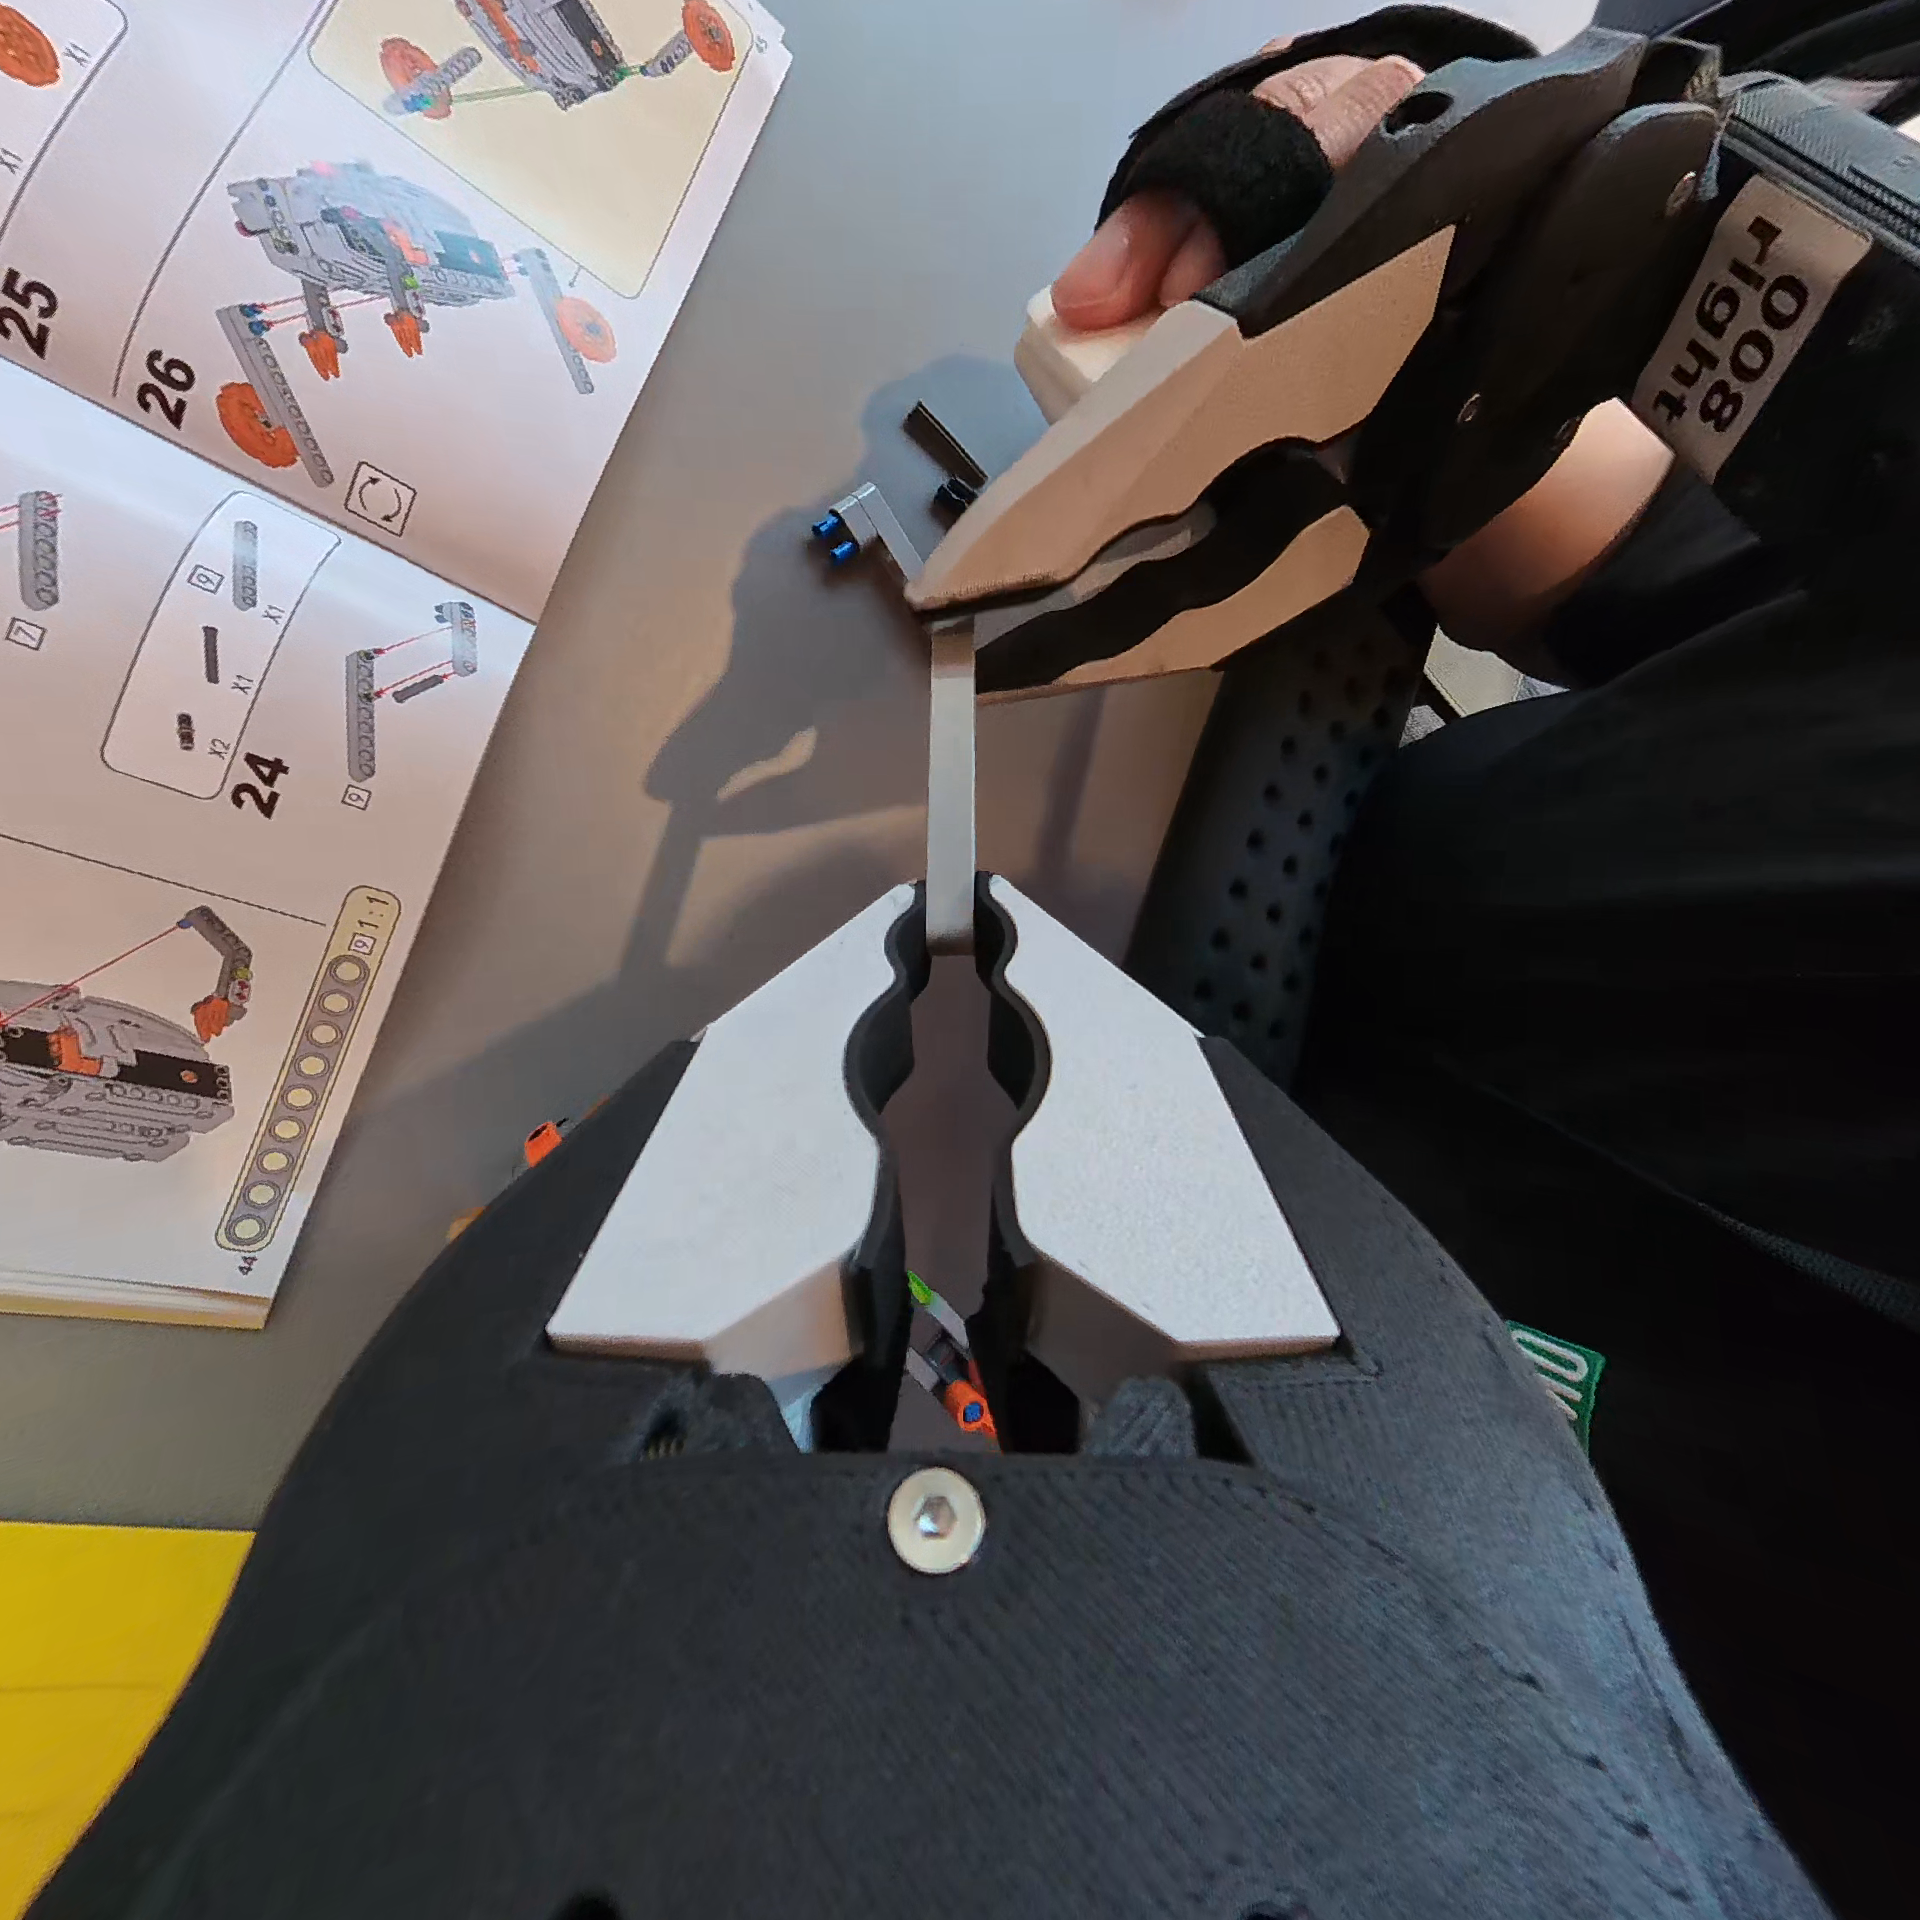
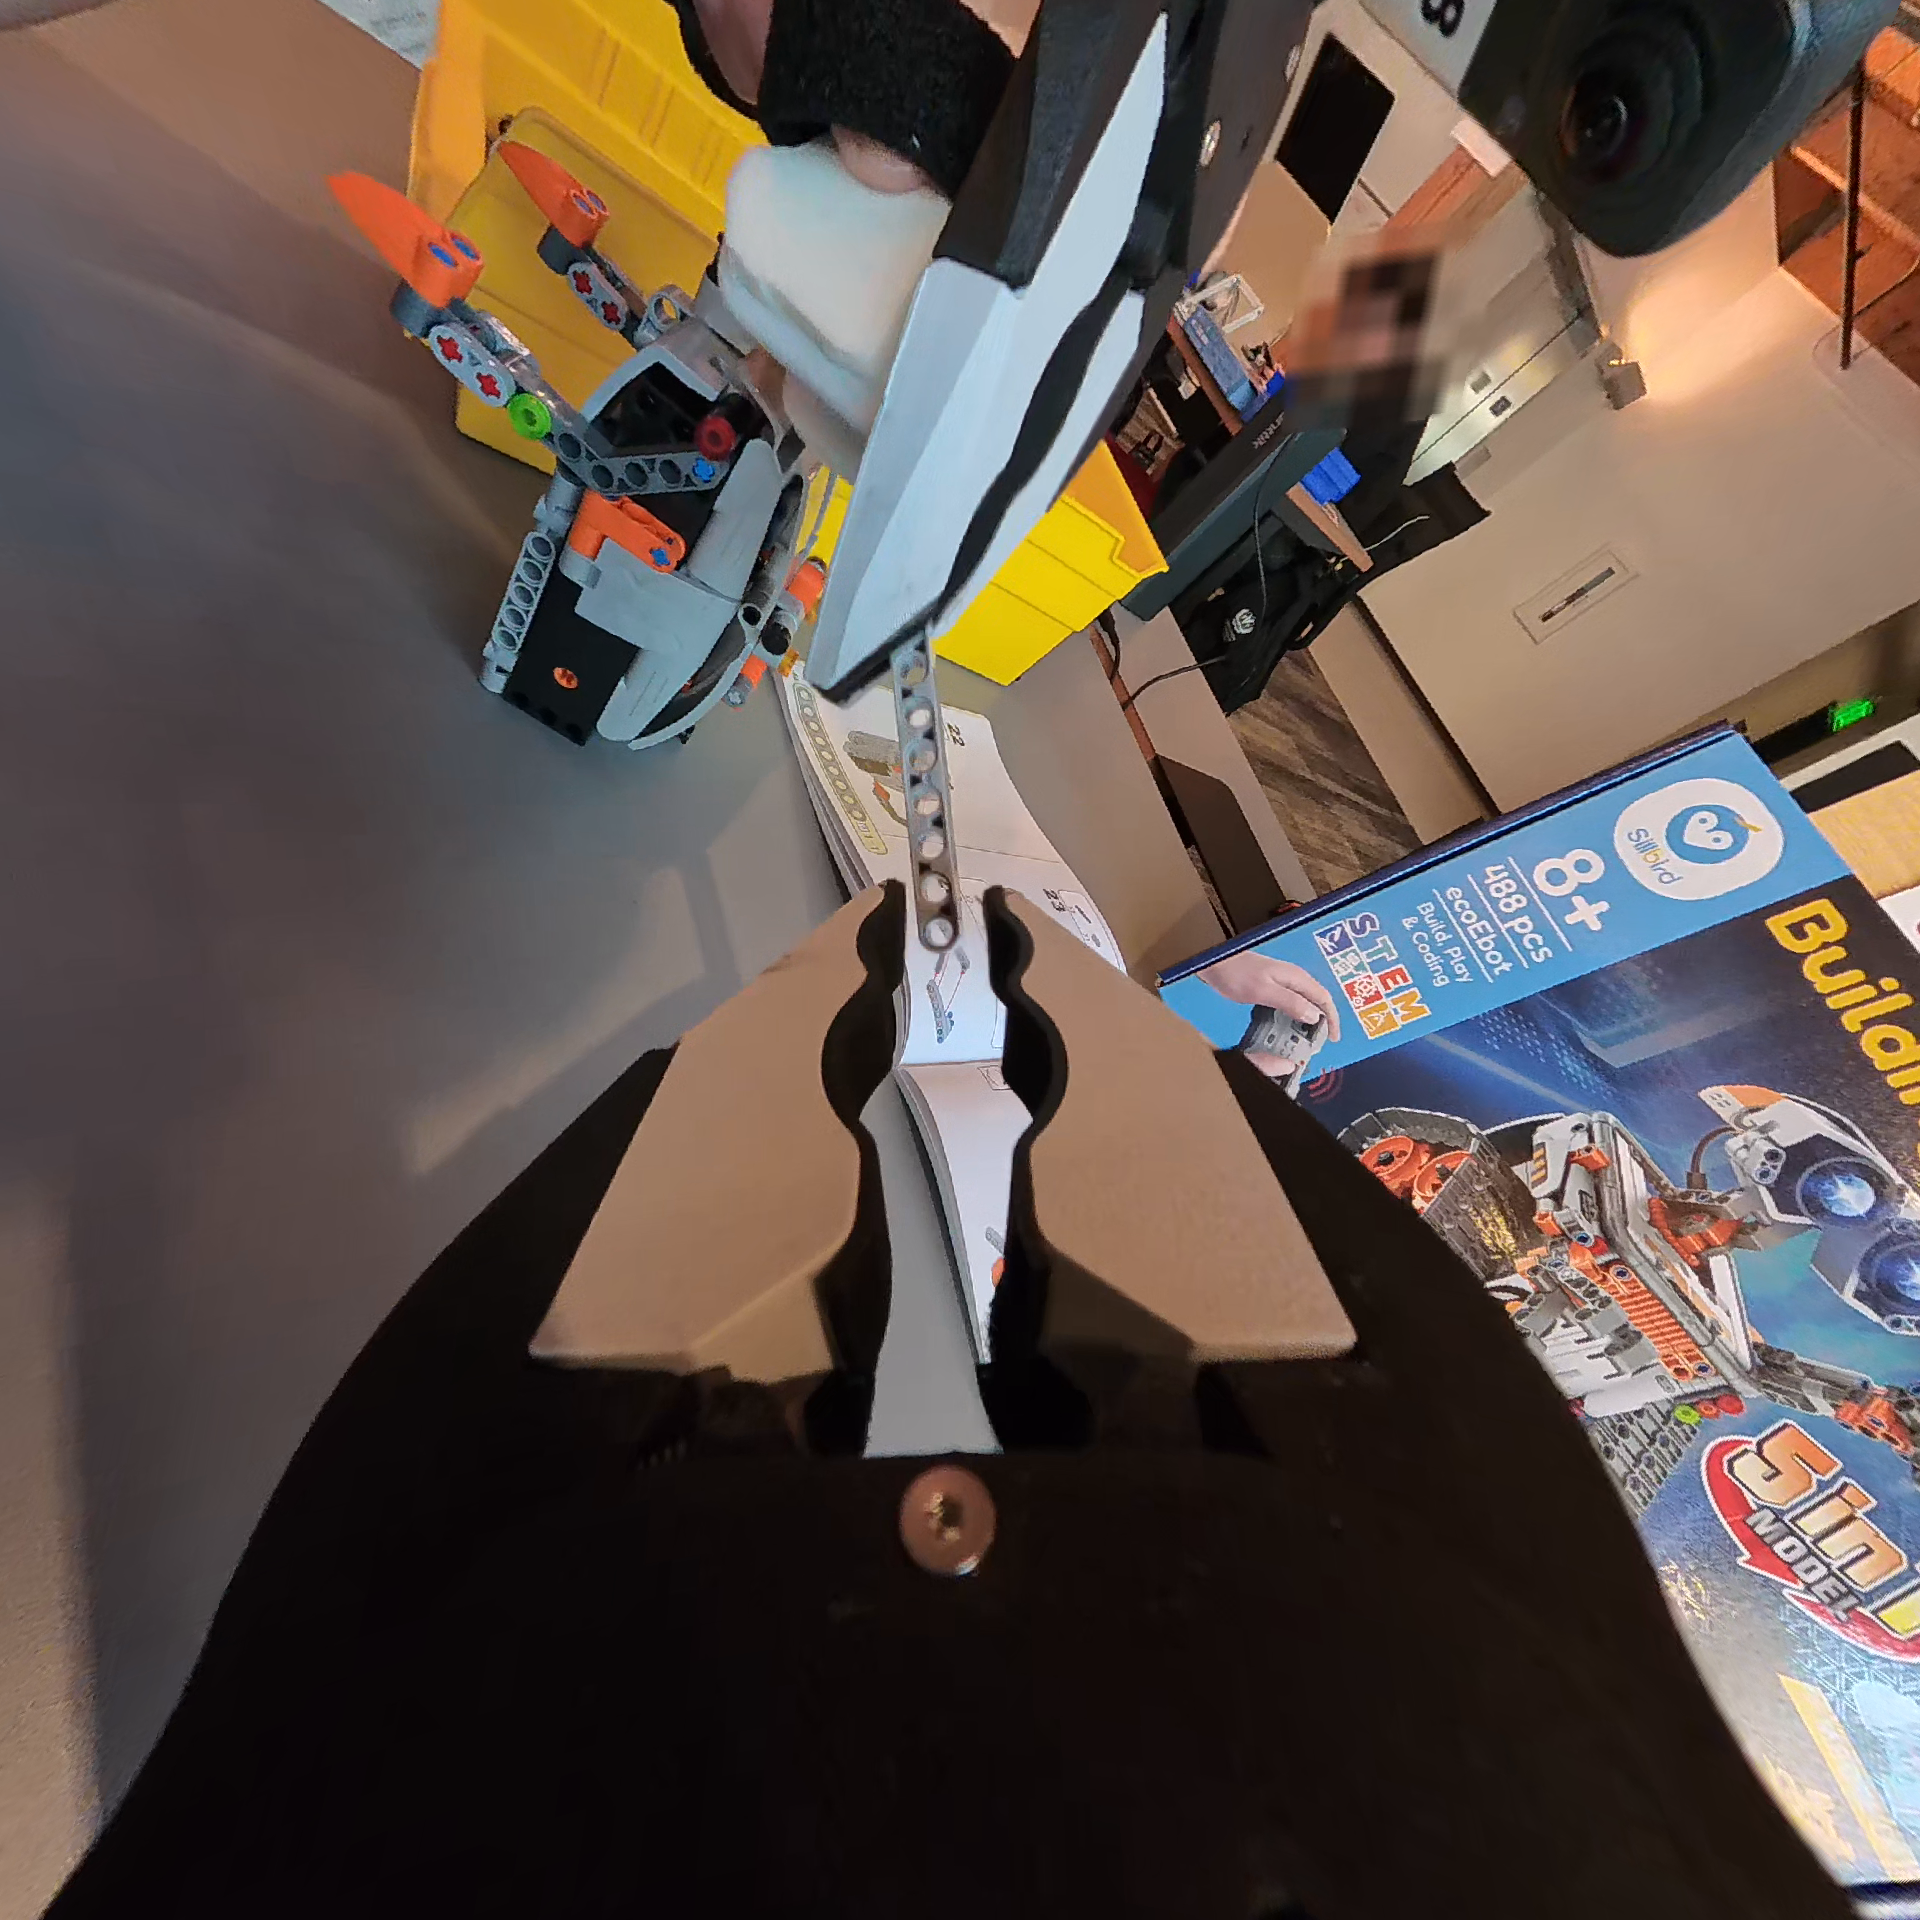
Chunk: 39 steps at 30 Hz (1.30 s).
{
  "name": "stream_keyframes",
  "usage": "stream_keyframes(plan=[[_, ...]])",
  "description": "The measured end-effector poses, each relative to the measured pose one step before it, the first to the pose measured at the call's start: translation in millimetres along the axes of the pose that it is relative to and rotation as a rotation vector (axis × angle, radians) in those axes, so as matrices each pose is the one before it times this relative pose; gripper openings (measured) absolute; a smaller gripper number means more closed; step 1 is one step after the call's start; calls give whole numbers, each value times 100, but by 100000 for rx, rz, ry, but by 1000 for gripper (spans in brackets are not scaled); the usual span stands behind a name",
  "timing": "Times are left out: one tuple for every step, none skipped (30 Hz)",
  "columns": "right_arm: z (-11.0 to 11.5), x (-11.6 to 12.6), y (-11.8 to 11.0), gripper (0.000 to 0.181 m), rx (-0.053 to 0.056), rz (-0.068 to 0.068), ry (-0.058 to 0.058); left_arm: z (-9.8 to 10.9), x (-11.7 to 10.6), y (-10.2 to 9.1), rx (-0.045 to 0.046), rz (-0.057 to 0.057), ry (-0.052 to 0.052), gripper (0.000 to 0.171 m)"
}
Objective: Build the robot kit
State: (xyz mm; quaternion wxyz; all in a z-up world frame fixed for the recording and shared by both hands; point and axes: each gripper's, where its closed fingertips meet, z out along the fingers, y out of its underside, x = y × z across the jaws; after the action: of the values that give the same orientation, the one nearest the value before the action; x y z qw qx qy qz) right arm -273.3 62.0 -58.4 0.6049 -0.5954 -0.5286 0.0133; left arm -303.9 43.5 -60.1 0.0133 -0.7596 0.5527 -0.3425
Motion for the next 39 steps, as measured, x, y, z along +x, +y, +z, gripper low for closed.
stream_keyframes(plan=[[-3,8,63,14,67,849,-334,-125,-8,34,160,-147,-103,6],[4,-3,63,15,169,1358,-657,-150,-24,39,179,-74,-232,6],[-4,-13,98,16,93,1800,-874,-172,-26,50,191,-59,-343,6],[-21,37,67,17,313,2105,-808,-180,-16,63,152,-98,-276,6],[-50,17,-23,17,894,2397,-1085,-186,15,9,451,20,-197,6],[-44,20,-42,17,1030,2923,-1189,-189,28,-19,585,16,-75,6],[-42,57,-31,17,953,3487,-1133,-170,24,22,342,-131,-47,6],[-34,49,-37,17,911,3555,-1156,-131,6,38,166,-127,34,6],[-33,43,-80,17,1047,3260,-1098,-106,-11,81,-114,-238,-86,6],[-35,51,-53,17,915,2903,-924,-87,-50,100,-186,-357,-158,6],[-19,72,-22,17,684,2484,-583,-72,-2,47,45,-264,73,6],[0,37,-5,19,636,1976,-562,-49,43,-27,280,-141,338,6],[21,-75,-49,20,745,1665,-1000,-26,99,-32,229,-23,575,6],[42,-34,-56,21,608,1169,-450,2,129,14,-73,141,606,6],[32,-32,-83,23,477,74,144,27,148,19,-166,263,531,6],[23,-117,-162,23,822,-1394,225,49,142,16,-143,255,543,6],[21,-119,-179,23,861,-2410,675,56,172,-3,-157,294,816,6],[31,-126,-130,23,322,-3071,905,49,201,-21,-28,345,1093,6],[45,-165,-57,22,-186,-3338,706,24,173,-50,210,258,982,6],[12,-120,-149,22,322,-3140,922,1,94,-40,228,116,653,6],[-26,-93,-244,21,979,-2528,747,-1,79,-42,212,89,692,6],[-59,-120,-224,18,911,-1626,79,4,153,-46,242,108,1328,6],[-54,28,-154,17,622,-861,563,12,204,-45,265,-41,1651,6],[-76,163,-55,14,216,-290,983,2,141,-50,242,-186,1247,6],[-92,123,-51,12,290,25,444,0,50,-5,68,-117,565,6],[-110,60,-104,10,642,377,-119,7,-23,8,-50,-131,170,6],[-112,56,-156,7,932,478,-61,23,28,-15,57,-165,610,6],[-62,119,-86,7,607,326,551,-9,81,-56,343,-295,988,6],[-44,51,-38,7,280,147,136,-15,30,-59,333,-321,665,6],[-3,4,-1,7,-5,98,-44,-3,7,-3,82,-347,501,6],[-4,-55,4,7,-79,-43,-327,9,22,27,-162,-397,597,6],[-1,-66,-2,7,53,-156,-462,-2,26,21,-37,-362,616,6],[-21,11,13,6,50,95,-64,-30,23,-63,437,-344,465,6],[-17,32,6,6,10,474,-21,-31,22,-79,521,-306,433,6],[-18,-39,-13,6,-24,929,-748,-24,15,-27,209,-224,393,6],[-2,-70,-19,6,44,1130,-971,0,30,34,-72,-227,407,6],[-15,-54,-17,6,266,982,-709,-2,28,41,-178,-299,345,6],[8,-59,27,6,39,632,-565,30,1,50,-243,-332,207,6],[18,-113,37,6,-112,85,-653,62,-26,154,-801,-530,55,6]])
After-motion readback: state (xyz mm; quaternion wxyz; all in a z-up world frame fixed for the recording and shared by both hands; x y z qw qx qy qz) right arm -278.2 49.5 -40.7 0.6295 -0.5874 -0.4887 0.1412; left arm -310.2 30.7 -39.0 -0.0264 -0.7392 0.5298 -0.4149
